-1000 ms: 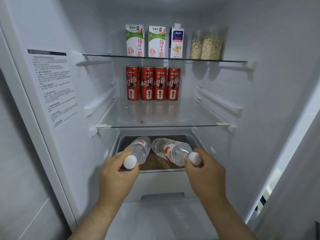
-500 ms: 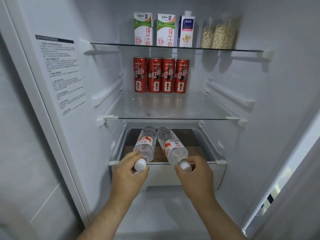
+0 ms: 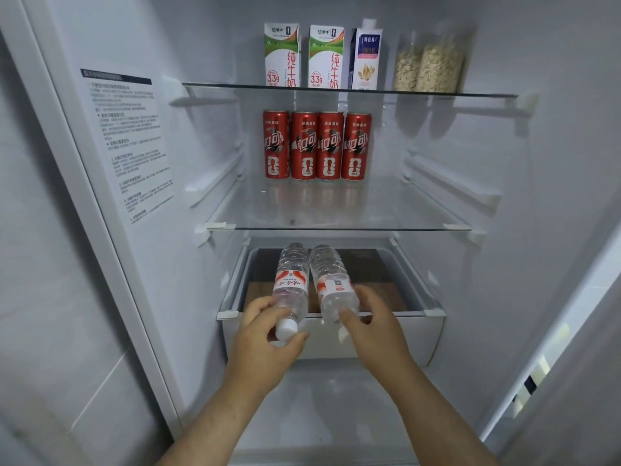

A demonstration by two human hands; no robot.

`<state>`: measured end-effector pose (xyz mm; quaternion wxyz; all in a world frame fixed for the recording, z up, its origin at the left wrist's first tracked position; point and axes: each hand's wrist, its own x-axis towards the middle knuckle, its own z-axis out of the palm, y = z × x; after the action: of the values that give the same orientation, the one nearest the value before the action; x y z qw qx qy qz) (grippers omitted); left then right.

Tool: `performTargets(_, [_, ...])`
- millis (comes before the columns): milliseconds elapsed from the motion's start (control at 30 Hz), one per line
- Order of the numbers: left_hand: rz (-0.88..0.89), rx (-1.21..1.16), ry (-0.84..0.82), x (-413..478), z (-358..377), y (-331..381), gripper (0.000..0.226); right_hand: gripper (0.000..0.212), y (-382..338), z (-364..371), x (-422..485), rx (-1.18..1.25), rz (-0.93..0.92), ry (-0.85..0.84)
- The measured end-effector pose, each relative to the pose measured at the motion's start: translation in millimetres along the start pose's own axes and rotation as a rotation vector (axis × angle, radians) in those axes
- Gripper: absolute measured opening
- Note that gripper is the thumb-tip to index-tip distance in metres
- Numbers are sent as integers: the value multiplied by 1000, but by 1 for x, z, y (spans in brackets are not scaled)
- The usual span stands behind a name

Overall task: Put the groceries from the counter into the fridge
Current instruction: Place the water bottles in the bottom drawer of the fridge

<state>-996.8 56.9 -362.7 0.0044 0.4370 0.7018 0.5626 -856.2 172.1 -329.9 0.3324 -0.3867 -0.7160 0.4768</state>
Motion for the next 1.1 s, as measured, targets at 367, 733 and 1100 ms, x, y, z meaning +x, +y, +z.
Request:
performTargets(367, [-45, 44, -50, 38, 3, -4, 42, 50, -6, -1, 35, 43, 21, -204])
performTargets(733, [-234, -56, -17, 58, -4, -3, 39, 52, -5, 14, 66, -24, -18, -279])
performTargets(1100, [-308, -92, 50, 80, -3, -6, 41, 56, -9, 35, 100, -39, -23, -352])
